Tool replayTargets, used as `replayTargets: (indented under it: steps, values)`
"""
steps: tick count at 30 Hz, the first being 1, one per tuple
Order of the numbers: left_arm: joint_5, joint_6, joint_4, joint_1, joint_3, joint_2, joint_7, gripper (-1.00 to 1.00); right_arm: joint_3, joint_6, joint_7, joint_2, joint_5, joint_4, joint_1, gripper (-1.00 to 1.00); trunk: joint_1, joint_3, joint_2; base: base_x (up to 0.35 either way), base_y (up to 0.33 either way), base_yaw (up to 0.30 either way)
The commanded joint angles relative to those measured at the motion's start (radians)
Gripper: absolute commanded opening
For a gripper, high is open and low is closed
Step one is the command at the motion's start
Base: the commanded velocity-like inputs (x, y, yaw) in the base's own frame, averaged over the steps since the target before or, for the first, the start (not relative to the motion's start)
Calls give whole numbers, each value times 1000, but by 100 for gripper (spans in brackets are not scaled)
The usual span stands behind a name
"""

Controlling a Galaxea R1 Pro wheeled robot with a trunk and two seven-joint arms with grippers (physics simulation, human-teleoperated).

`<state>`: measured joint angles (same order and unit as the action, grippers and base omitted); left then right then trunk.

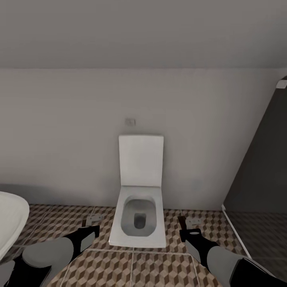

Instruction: Take the four mousetraps from the cabinet in the bathroom and place them on the bathroom floor. Make sure all four end up on the same floor surface, and ensure that at least two of them are either under or directly next to the same bathroom sink.

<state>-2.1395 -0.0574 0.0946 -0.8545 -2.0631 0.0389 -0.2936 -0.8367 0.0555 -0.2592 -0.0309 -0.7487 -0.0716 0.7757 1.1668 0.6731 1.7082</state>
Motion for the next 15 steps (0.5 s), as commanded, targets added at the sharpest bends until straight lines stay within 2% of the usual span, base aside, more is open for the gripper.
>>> replayTargets:
  steps: [1, 15]
  values:
    - [2, -2, 4, -1, -5, 1, -6, -100, -9, 6, -6, 0, -5, -2, 1, -100, 4, 4, 8, 0, 0, 0]
    - [2, -2, 4, -1, -5, 3, -6, -100, -9, 6, -5, 0, -5, -2, 1, -100, 58, 48, 106, 0, 0, 0]
